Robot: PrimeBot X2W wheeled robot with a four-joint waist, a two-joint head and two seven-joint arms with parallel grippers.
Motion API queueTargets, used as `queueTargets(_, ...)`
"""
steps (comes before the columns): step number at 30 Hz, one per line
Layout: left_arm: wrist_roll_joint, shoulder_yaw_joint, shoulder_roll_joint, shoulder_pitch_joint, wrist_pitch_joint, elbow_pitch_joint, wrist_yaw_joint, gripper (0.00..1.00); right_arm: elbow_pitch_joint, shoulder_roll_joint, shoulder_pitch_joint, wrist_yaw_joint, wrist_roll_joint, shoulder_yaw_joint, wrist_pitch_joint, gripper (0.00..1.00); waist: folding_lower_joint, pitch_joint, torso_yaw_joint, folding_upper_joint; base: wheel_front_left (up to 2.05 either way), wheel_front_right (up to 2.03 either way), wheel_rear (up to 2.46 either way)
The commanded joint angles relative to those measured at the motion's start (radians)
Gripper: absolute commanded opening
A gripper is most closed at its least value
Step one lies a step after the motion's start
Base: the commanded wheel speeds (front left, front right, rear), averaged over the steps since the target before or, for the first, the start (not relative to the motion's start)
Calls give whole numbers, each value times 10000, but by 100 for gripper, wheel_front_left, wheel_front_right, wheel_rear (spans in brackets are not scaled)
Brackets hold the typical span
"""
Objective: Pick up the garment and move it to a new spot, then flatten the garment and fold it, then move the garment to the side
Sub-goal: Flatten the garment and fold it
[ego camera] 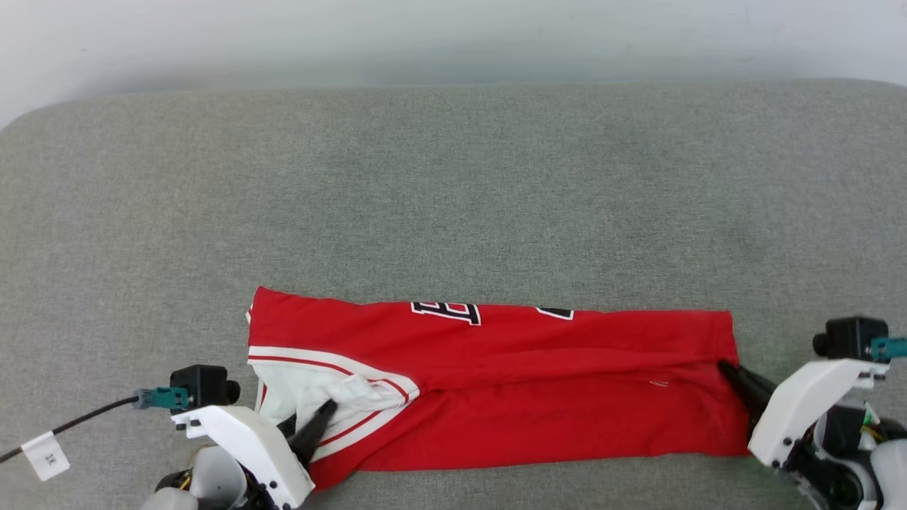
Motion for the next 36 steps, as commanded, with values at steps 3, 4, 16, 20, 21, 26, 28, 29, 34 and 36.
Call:
queueTargets(3,301,20,-180,142,-787,351,-135,100,201,88,453,-4,26,164,-781,100,1,-85,-31,0,0,0,0)
queueTargets(4,479,-23,-195,138,-1039,359,-171,100,203,105,574,-4,8,211,-1031,100,1,-139,-43,0,0,0,0)
queueTargets(16,2522,-11,-413,122,-3953,-1098,674,100,-1757,-430,1373,-4,-259,-253,-2016,100,1,-913,-395,0,0,0,0)
queueTargets(20,3268,-60,-459,91,-4790,-1668,1088,100,-2071,-727,1372,-4,-415,-1118,-1157,100,1,-1083,-302,0,0,0,0)
queueTargets(21,3463,-84,-451,49,-4983,-1799,1168,100,-2109,-786,1355,-4,-458,-1318,-898,100,1,-1113,-247,0,0,0,0)
queueTargets(26,4307,-260,-345,-46,-5409,-2256,1633,100,-2167,-1029,1312,-4,-676,-2054,200,100,1,-1180,65,0,0,0,0)
queueTargets(28,4735,-321,-246,-67,-5545,-2504,1886,100,-2145,-1070,1345,-4,-797,-2251,752,100,1,-1172,253,0,0,0,0)
queueTargets(29,4875,-364,-220,-49,-5559,-2619,1995,100,-2123,-1067,1376,-4,-802,-2367,1035,100,1,-1156,365,0,0,0,0)
queueTargets(34,5281,-442,-117,-65,-5646,-3082,2262,100,-2024,-818,1270,-4,-958,-2574,2180,100,1,-900,939,0,0,0,0)
queueTargets(36,5383,-514,-161,-115,-5703,-3230,2295,100,-1903,-602,1140,-4,-978,-2620,2499,100,1,-771,1169,0,0,0,0)
